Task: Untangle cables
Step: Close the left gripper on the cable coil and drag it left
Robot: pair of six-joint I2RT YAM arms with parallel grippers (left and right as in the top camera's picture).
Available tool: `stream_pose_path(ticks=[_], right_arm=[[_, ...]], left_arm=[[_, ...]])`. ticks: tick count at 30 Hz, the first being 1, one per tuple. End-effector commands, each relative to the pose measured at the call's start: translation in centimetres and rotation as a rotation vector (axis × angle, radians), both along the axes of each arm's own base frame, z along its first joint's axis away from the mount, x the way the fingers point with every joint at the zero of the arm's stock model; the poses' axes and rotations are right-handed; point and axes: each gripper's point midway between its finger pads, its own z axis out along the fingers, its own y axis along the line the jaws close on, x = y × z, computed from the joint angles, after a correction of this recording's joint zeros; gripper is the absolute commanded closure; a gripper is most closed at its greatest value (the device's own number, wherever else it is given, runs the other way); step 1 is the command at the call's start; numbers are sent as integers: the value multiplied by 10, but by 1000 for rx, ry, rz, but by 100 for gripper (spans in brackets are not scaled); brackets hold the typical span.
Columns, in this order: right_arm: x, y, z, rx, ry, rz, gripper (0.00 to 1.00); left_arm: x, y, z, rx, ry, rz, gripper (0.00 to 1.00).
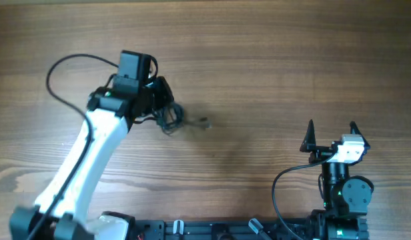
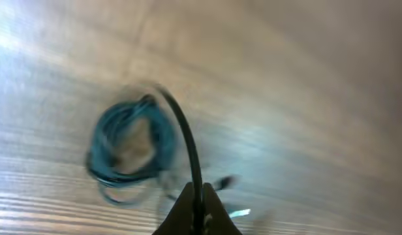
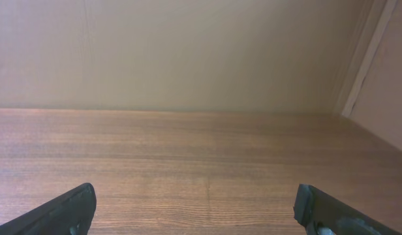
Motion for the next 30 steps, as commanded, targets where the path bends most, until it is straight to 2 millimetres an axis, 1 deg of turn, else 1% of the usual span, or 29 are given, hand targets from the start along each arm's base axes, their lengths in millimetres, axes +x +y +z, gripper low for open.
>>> stream_pose_path(ticks=[1, 3, 5, 8, 9, 10, 11, 12, 13, 14, 16, 17, 18, 20, 22, 24, 25, 26, 27, 28, 29, 30], right_arm=[[0, 0, 0, -18, -2, 5, 0], [0, 0, 0, -17, -2, 5, 0], [0, 0, 1, -18, -2, 5, 0], [0, 0, 0, -17, -2, 5, 0], [0, 0, 0, -17, -2, 5, 0], [0, 0, 0, -17, -2, 5, 0], [0, 0, 0, -17, -2, 5, 0], [0, 0, 0, -17, -2, 5, 0], [0, 0, 0, -18, -2, 5, 0], [0, 0, 0, -17, -2, 5, 0], [0, 0, 0, -18, -2, 5, 0], [0, 0, 0, -17, -2, 5, 0], [0, 0, 0, -18, -2, 5, 0], [0, 0, 0, -18, -2, 5, 0], [0, 0, 0, -17, -2, 5, 0], [0, 0, 0, -18, -2, 5, 0], [0, 0, 0, -17, -2, 5, 0], [0, 0, 0, -18, -2, 5, 0], [0, 0, 0, -17, -2, 5, 0], [0, 0, 0, -17, -2, 5, 0], [0, 0, 0, -17, -2, 5, 0], [0, 0, 0, -17, -2, 5, 0]], left_arm=[[-5, -9, 9, 41, -35, -34, 96], [-12, -19, 2, 96, -35, -63, 96], [-16, -30, 0, 148, -53, -108, 96], [-32, -68, -5, 200, -82, -305, 96], [-38, -78, -8, 213, -83, -358, 90], [-46, -88, -12, 222, -75, -400, 78], [-53, -96, -16, 228, -63, -432, 72], [-58, -101, -20, 233, -53, -453, 65], [-62, -105, -23, 240, -44, -470, 55], [-65, -106, -26, 258, -38, -478, 33], [-62, -93, -28, 341, -46, -446, 0], [-57, -82, -27, 395, -55, -403, 0], [-50, -66, -25, 435, -58, -311, 0], [-39, -36, -23, 461, -44, -117, 0], [-31, -15, -23, 438, -21, 6, 0], [-21, 13, -24, 401, 6, 158, 0], [-17, 23, -25, 390, 15, 202, 0], [-12, 31, -27, 367, 28, 214, 0], [-8, 31, -31, 339, 43, 157, 0], [-4, 23, -38, 294, 60, 30, 0], [-4, 19, -43, 264, 77, -35, 0], [-5, 20, -50, 253, 102, -59, 0]])
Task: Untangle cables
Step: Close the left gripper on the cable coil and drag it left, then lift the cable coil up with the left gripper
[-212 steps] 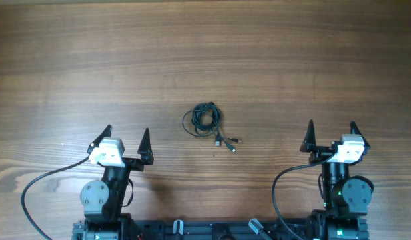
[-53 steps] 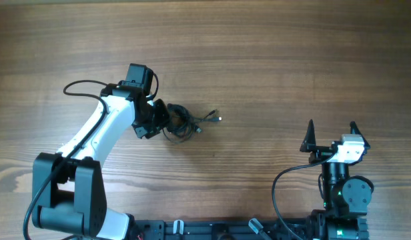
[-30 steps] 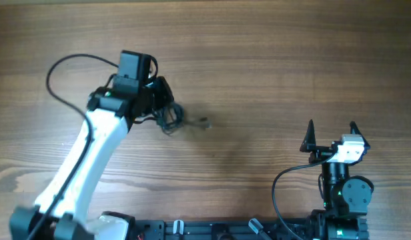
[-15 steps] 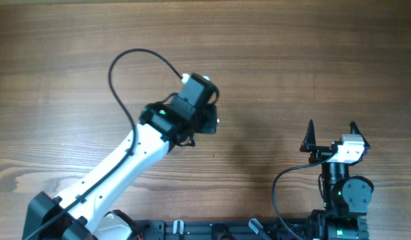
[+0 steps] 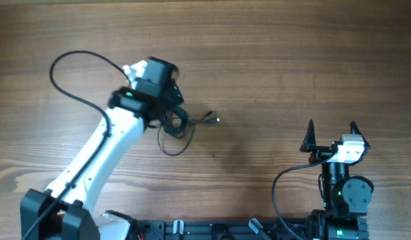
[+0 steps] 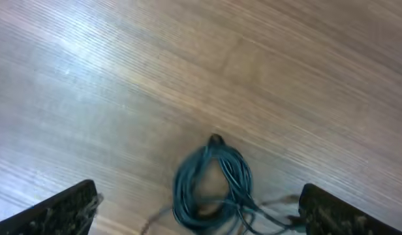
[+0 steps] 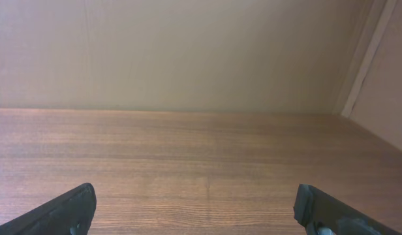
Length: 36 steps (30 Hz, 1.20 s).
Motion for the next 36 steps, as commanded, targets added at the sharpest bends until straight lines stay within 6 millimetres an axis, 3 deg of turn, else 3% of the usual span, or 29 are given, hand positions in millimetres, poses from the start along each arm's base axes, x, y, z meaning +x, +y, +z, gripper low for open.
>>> stream_pose_path(ticks=[1, 3, 6, 9, 11, 17, 21, 24, 26, 27, 32, 33, 36], right_arm=[[0, 0, 0, -17, -2, 5, 0], [0, 0, 0, -17, -2, 5, 0], [0, 0, 0, -17, -2, 5, 0], [0, 0, 0, -18, -2, 5, 0], [0, 0, 0, -17, -2, 5, 0], [0, 0, 0, -17, -2, 5, 0], [0, 0, 0, -18, -2, 5, 0], [0, 0, 0, -17, -2, 5, 0], [0, 0, 0, -17, -2, 5, 0], [0, 0, 0, -17, -2, 5, 0], [0, 0, 0, -17, -2, 5, 0], [0, 0, 0, -17, -2, 5, 0], [0, 0, 0, -18, -2, 5, 0]], left_arm=[[-5, -7, -34, -83, 145, -162, 4], [-7, -3, -55, -84, 212, -157, 16], [-16, -18, -80, -149, 308, -226, 23], [-22, -18, -103, -144, 380, -225, 46], [-25, -17, -114, -138, 417, -220, 54], [-24, -4, -121, -64, 423, -198, 66], [-23, -4, -122, -64, 420, -199, 96], [-20, -2, -121, -50, 408, -194, 96], [-14, 1, -109, -51, 384, -185, 96], [-8, 1, -92, -59, 358, -183, 96], [35, -10, 23, -105, 46, -206, 96], [35, -13, 52, -132, -28, -215, 96], [21, -14, 104, -167, -161, -234, 96]])
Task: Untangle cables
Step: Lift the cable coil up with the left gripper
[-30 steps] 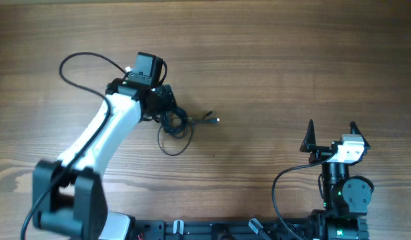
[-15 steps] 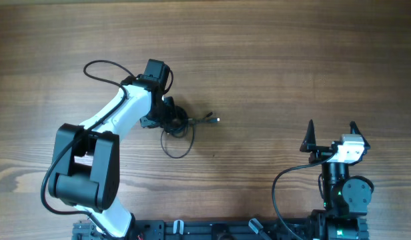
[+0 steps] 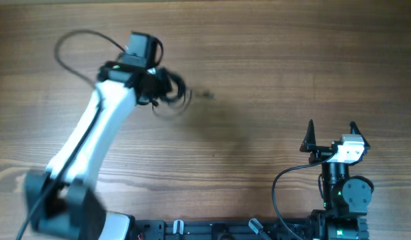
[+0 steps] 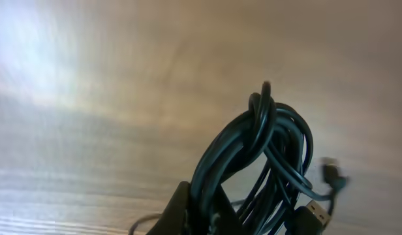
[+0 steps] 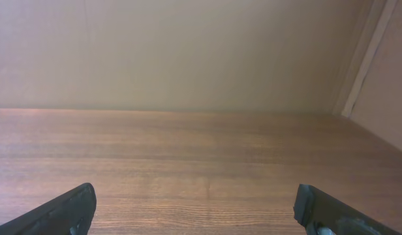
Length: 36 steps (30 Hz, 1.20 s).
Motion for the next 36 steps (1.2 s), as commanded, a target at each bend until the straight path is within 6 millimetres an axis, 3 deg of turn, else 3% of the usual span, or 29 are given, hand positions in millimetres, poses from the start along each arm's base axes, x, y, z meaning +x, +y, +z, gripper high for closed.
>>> stream_pose_path(ticks=[1, 5, 7, 8, 10, 11, 12, 14, 18, 20, 24, 27, 28, 29, 31, 36], right_arm=[[0, 0, 0, -18, -2, 5, 0], [0, 0, 0, -18, -2, 5, 0], [0, 0, 0, -18, -2, 5, 0], [0, 0, 0, -18, -2, 5, 0], [0, 1, 0, -16, -2, 5, 0], [0, 1, 1, -17, -2, 5, 0], [0, 1, 0, -17, -2, 5, 0], [0, 0, 0, -18, -2, 5, 0], [0, 2, 0, -3, -3, 11, 0], [0, 21, 1, 190, -7, 125, 0], [-13, 81, 6, 972, 132, 451, 0], [-14, 84, 6, 1333, 207, 435, 0], [-15, 85, 7, 1379, 215, 440, 0], [-17, 90, 15, 1271, 188, 495, 0], [-34, 112, 43, 892, 96, 707, 0], [-37, 112, 51, 726, 155, 662, 0]], left_arm=[[-20, 3, 88, -68, -212, -12, 96], [-50, 15, 135, -87, -334, 23, 96], [-58, 30, 150, -113, -377, 156, 96], [-64, 28, 154, -194, -364, 226, 96], [-80, -2, 164, -406, -306, 184, 96], [-85, -17, 175, -439, -331, 71, 96], [-83, -16, 181, -348, -407, -29, 96], [-76, 1, 177, -283, -423, 61, 96], [-75, -4, 167, -355, -349, 122, 96], [-76, -4, 155, -339, -299, 128, 96], [-82, -13, 128, -344, -162, 106, 96], [-87, -32, 117, -368, -98, -35, 96], [-88, -37, 116, -375, -92, -81, 96], [-90, -45, 115, -386, -83, -141, 96], [-94, -56, 113, -364, -94, -261, 96], [-103, -71, 112, -217, -197, -585, 96]])
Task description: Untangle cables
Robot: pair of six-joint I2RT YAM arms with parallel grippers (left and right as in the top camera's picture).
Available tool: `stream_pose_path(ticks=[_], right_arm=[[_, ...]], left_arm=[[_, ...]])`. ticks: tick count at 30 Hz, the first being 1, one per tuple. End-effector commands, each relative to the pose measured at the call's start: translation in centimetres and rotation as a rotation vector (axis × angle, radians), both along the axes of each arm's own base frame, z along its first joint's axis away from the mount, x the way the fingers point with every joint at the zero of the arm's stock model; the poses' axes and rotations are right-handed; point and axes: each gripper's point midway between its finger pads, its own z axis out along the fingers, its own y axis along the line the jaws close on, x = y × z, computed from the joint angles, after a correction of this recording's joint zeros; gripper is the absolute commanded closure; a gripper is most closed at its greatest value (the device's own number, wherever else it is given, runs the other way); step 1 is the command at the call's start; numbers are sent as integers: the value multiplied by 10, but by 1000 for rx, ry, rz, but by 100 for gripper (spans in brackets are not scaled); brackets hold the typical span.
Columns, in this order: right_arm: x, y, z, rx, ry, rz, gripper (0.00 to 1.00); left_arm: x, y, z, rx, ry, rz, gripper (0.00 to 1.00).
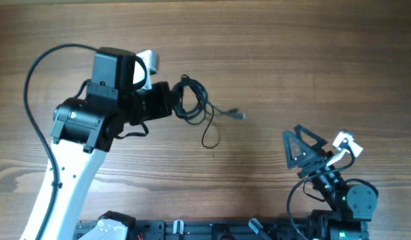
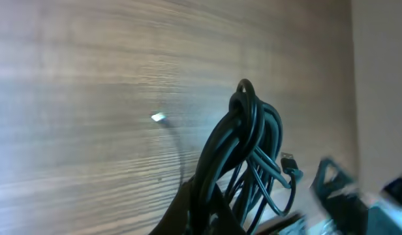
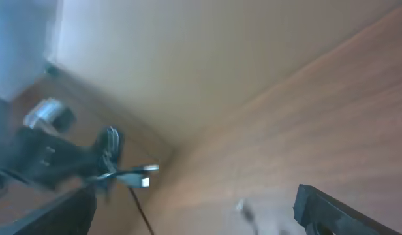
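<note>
A tangled dark-green cable bundle [image 1: 193, 100] hangs off the wooden table [image 1: 292, 53], and my left gripper [image 1: 173, 101] is shut on its left side. One loose end with a small plug [image 1: 236, 115] sticks out to the right, and a thin loop [image 1: 209, 137] droops below. In the left wrist view the bundle [image 2: 248, 147] rises from between the closed fingers [image 2: 188, 212]. My right gripper [image 1: 300, 148] stands open at the front right, tilted toward the bundle and well apart from it. The right wrist view is blurred; it shows the bundle [image 3: 111, 151] far off.
The left arm's own black lead [image 1: 33, 67] arcs over the far-left table. A black mounting rail [image 1: 212, 230] runs along the front edge. Bare wood lies between the two grippers.
My left gripper, still shut on the bundle, has moved right and risen toward the camera. The right arm was upright and level; it has now tilted left and its view has swung toward the bundle.
My left gripper was first shut on one strand beside the coil on the table. Then it stood open above the coil. Then it was shut on the whole bundle at the far left. Now it holds the bundle raised, and the right arm, still before, has tilted.
</note>
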Motion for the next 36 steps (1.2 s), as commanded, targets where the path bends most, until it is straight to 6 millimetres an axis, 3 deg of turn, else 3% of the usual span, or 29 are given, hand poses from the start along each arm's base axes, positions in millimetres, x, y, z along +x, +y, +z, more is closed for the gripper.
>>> stream_pose_path(ticks=[1, 6, 8, 13, 18, 23, 32, 36], right_arm=[[-8, 6, 19, -184, -48, 39, 0], [-1, 6, 22, -286, 115, 73, 0], [2, 16, 36, -325, 139, 170, 0], [0, 55, 88, -232, -52, 518, 0], [1, 66, 80, -149, -16, 708, 22], [-5, 75, 73, -111, 18, 809, 23], [3, 104, 61, -175, 44, 759, 24], [6, 115, 54, -194, 60, 747, 43]], left_arm=[[-12, -19, 3, 105, -175, -324, 96], [-27, -30, -1, 187, -260, -531, 96], [-33, -35, -3, 193, -264, -570, 96], [-40, -43, -1, 159, -263, -607, 96], [-58, -61, 11, 28, -286, -721, 96], [-64, -69, 15, -31, -276, -750, 96], [-62, -84, 9, -124, -222, -788, 96], [-66, -95, 10, -161, -221, -827, 96]])
